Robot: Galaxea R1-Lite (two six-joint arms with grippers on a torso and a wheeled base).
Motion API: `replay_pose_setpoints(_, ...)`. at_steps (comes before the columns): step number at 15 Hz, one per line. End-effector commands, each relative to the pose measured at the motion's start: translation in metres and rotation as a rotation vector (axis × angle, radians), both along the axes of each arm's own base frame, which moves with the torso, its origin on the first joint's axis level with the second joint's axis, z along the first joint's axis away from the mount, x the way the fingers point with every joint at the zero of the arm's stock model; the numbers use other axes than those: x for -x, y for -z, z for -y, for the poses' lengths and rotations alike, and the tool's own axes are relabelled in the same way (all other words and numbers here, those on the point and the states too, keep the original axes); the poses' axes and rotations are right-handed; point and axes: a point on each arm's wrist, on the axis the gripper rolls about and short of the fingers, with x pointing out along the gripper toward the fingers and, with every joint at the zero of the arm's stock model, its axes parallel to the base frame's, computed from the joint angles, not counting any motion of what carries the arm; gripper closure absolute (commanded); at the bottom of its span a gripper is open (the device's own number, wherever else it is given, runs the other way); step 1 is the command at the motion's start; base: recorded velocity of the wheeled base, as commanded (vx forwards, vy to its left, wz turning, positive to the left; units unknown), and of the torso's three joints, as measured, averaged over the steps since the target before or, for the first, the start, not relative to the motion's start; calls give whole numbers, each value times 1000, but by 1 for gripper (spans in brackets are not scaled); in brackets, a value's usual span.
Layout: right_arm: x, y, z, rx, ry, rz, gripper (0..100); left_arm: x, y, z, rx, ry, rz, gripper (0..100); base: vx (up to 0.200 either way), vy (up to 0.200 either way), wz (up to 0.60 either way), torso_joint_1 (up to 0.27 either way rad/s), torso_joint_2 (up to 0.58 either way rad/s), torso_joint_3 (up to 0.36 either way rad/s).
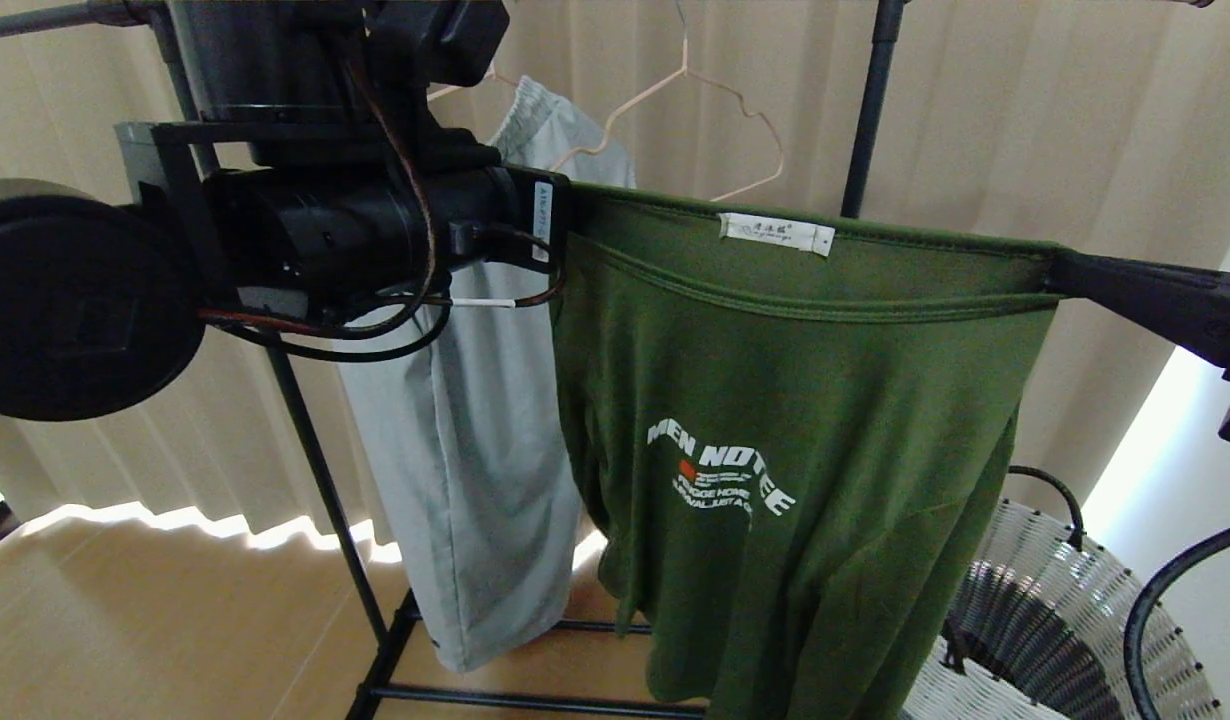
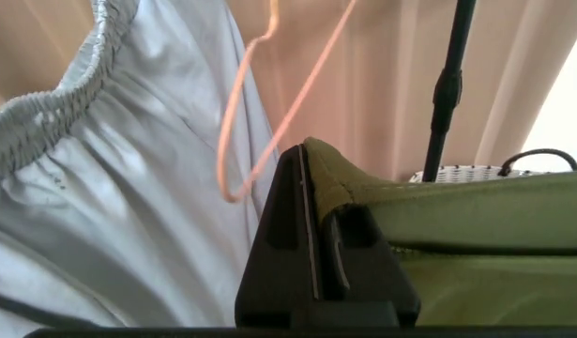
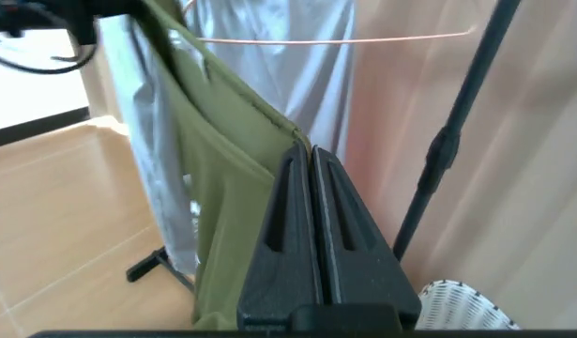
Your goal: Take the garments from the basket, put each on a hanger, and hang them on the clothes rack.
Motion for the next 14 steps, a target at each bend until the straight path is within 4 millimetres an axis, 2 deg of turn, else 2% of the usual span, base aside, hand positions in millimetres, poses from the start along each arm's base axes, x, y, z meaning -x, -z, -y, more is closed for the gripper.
replay_pose_setpoints(1, -21, 4, 3, 11, 58, -25, 100, 9, -4, -6, 8, 0, 8, 100, 0, 0, 0, 0, 0, 0)
replay_pose_setpoints(5, -55, 0, -2, -9, 93, 19, 100, 26, -8, -18, -1, 11, -5, 100, 0, 0, 0, 0, 0, 0)
replay_pose_setpoints(8, -85, -5, -11, -34, 91, 64, 100, 53, -16, -35, -11, 88, -43, 100, 0, 0, 0, 0, 0, 0)
replay_pose_setpoints(9, -87, -6, -12, -34, 91, 66, 100, 55, -16, -36, -12, 97, -45, 100, 0, 0, 0, 0, 0, 0)
replay_pose_setpoints(12, -107, -15, -20, -43, 85, 89, 100, 83, -18, -52, -21, 218, -77, 100, 0, 0, 0, 0, 0, 0)
replay_pose_setpoints(14, -113, -17, -22, -49, 81, 92, 100, 90, -15, -55, -19, 286, -84, 100, 0, 0, 0, 0, 0, 0)
